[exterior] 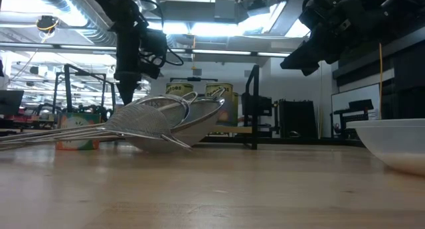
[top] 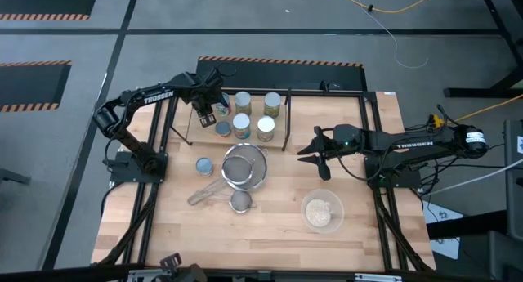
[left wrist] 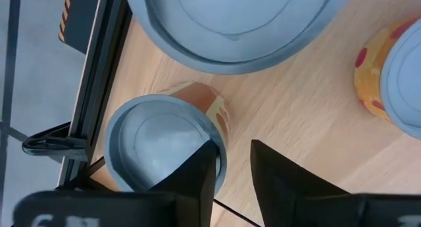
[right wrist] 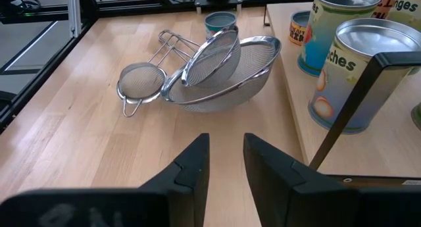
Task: Pick and place cans onto a shelf
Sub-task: Put the diced tomatoes on the shelf, then put the small canned oranges on the shelf
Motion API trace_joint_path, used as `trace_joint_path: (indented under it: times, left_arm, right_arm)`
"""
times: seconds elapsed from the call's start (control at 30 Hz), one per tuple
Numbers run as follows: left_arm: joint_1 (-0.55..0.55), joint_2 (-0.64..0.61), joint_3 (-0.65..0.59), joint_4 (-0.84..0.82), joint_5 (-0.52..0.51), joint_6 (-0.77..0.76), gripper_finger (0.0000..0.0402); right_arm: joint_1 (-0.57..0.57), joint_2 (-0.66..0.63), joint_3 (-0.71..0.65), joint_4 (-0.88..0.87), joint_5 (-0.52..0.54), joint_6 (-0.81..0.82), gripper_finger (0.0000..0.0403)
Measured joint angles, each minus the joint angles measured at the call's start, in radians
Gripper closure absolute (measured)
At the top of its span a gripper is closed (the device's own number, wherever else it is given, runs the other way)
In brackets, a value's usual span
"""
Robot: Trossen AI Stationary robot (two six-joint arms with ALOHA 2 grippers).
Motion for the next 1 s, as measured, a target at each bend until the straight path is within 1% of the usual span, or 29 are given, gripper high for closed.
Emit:
trace_joint_path:
  times: [0.17, 0.27, 0.4, 0.5, 0.6, 0.77, 0.87, 1.0]
  left_arm:
    - [0.000, 0.002, 0.018, -0.012, -0.041, -0.007, 0.0314]
    - [0.000, 0.002, 0.051, -0.011, -0.037, -0.008, 0.0313]
    - [-0.003, 0.002, 0.112, -0.062, -0.034, -0.033, 0.0316]
    - [-0.017, 0.002, 0.166, -0.150, -0.003, -0.066, 0.0316]
    - [-0.044, -0.013, 0.203, -0.236, 0.080, -0.109, 0.0317]
    - [-0.144, -0.064, 0.194, -0.288, 0.193, -0.208, 0.0317]
    - [-0.235, -0.107, 0.165, -0.288, 0.209, -0.280, 0.0317]
    - [-0.382, -0.138, 0.101, -0.284, 0.209, -0.377, 0.0317]
  right_arm:
    - [0.000, 0.000, 0.000, 0.000, 0.000, 0.000, 0.0305]
    - [0.000, 0.000, 0.000, 0.000, 0.000, 0.000, 0.0305]
    - [0.000, 0.000, 0.000, 0.000, 0.000, 0.001, 0.0305]
    - [0.000, 0.000, 0.000, 0.000, 0.000, 0.001, 0.0305]
    - [0.000, 0.000, 0.000, 0.000, 0.000, 0.001, 0.0305]
    - [0.000, 0.000, 0.000, 0.000, 0.000, -0.001, 0.0305]
    - [0.000, 0.000, 0.000, 0.000, 0.000, -0.002, 0.0305]
    - [0.000, 0.000, 0.000, 0.000, 0.000, -0.002, 0.0305]
